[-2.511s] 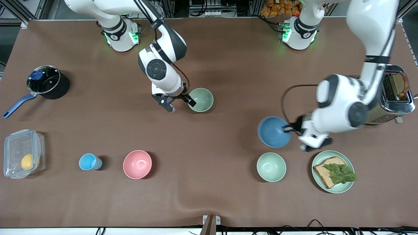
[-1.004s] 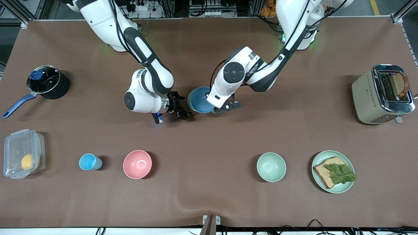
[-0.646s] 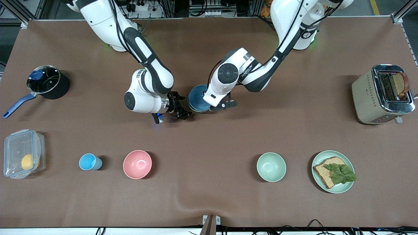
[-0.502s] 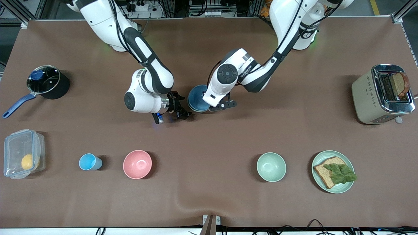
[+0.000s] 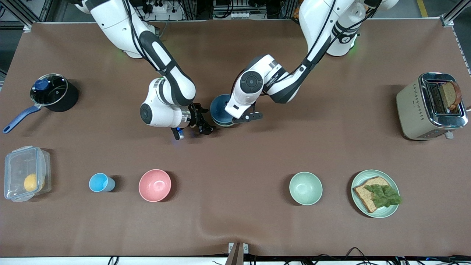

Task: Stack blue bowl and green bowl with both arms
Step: 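Move the blue bowl with the left gripper over the green bowl and lower it, then open both grippers and lift them away from the stacked bowls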

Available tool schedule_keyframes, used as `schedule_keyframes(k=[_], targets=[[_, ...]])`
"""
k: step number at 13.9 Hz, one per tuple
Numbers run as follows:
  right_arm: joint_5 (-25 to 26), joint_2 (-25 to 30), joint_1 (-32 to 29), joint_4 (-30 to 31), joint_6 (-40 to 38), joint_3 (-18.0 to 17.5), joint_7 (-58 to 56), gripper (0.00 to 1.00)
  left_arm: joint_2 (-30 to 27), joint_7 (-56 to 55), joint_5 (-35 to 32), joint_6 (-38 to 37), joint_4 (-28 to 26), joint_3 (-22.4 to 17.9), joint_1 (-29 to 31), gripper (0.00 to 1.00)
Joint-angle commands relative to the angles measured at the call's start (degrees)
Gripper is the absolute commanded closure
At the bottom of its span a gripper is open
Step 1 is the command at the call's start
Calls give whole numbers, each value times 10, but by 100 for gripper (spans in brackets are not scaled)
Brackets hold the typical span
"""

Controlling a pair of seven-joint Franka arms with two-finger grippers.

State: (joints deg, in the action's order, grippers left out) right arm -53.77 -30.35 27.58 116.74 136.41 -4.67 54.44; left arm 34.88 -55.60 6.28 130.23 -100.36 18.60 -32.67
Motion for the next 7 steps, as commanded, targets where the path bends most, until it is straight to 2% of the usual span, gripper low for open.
schedule_keyframes(k=[1,7], targets=[[-14,0,-9,2,1,-6,-19,0,11,-19,-15,3,12,-5,-12,100],[-14,0,-9,2,2,-6,-21,0,25,-21,-25,3,21,-5,-12,100]])
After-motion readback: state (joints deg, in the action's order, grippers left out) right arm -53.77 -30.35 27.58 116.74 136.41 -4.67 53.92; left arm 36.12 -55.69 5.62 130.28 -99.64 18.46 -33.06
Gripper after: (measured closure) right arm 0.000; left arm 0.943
